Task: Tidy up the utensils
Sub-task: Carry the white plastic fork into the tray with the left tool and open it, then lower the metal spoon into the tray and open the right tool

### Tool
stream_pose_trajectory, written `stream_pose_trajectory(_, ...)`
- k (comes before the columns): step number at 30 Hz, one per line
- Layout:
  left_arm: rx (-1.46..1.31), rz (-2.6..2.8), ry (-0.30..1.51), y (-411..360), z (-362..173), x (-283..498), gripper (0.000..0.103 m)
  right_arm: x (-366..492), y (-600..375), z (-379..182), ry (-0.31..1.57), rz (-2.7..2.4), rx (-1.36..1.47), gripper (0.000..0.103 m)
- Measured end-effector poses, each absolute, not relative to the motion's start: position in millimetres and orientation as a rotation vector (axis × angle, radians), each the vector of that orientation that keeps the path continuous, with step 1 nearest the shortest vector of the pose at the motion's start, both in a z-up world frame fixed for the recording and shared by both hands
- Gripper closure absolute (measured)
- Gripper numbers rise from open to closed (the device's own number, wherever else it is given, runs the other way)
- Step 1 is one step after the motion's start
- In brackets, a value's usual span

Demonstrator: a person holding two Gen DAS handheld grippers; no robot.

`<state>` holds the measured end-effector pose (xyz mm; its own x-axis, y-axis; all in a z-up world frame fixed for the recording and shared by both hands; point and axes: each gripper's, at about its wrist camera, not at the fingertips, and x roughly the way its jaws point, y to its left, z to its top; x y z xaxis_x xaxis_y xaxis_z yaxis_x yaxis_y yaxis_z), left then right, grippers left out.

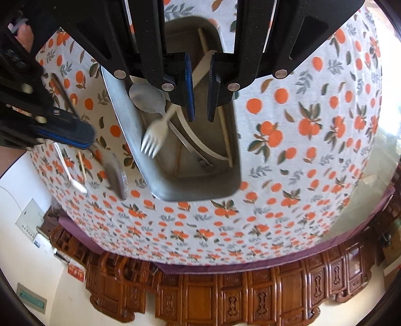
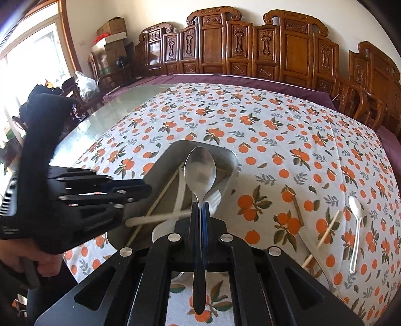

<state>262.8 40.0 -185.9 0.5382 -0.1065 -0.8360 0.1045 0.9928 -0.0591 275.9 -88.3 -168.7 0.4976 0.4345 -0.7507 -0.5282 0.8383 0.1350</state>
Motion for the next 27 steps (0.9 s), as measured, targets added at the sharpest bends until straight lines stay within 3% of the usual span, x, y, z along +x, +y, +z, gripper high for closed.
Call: stream_pose_trajectory(27,-0.011,-0.044,0.894,107.5,-135.2,207.2,0.094,311.7,-12.2,-222.7,1.028,0.61,-0.08,0.099)
